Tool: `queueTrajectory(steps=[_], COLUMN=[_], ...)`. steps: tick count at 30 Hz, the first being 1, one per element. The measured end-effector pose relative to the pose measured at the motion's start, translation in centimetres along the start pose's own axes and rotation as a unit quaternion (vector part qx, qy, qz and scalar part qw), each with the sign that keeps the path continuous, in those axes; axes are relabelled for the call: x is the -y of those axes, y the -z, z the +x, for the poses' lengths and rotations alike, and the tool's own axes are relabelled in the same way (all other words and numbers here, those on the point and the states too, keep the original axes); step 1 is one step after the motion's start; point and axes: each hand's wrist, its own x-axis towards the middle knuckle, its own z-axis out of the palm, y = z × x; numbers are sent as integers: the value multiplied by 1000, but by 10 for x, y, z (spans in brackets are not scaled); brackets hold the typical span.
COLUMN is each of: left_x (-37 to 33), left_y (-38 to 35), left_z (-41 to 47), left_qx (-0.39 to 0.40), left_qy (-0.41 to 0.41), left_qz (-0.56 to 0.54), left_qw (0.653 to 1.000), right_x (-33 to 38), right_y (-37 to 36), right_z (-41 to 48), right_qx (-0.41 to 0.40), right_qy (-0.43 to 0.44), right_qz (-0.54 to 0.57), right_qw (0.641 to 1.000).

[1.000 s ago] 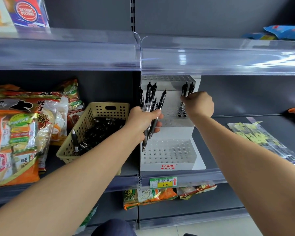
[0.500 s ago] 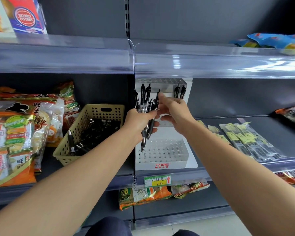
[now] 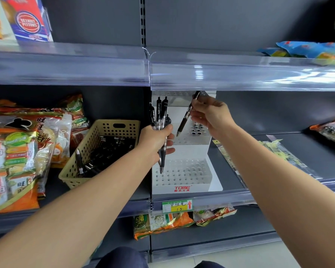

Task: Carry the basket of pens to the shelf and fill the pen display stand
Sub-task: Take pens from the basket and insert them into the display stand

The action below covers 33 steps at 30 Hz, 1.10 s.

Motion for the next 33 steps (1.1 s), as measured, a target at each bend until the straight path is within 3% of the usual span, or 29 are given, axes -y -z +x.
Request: queueTrajectory(steps=[6, 10, 13, 26, 33], left_x=[-1, -2, -2, 2, -1], left_y=[-1, -2, -2, 3, 6], left_z=[1, 4, 5, 14, 14], left_qx=[-4, -2, 5, 10, 16], left_qy=[-5, -4, -5, -11, -22], left_qz=[10, 11, 16, 17, 5], left_qw=[1000, 1000, 1000, 1000, 1000], right_x=[-5, -13, -14, -15, -27], right_y=[-4, -6, -5, -8, -12], right_z=[29, 35, 34, 35, 36], right_qx=[-127, -166, -173, -168, -172], right_qy=[93, 148, 174, 174, 165], right_qz=[-131, -227, -283, -322, -387], right_qw=[979, 948, 927, 915, 891])
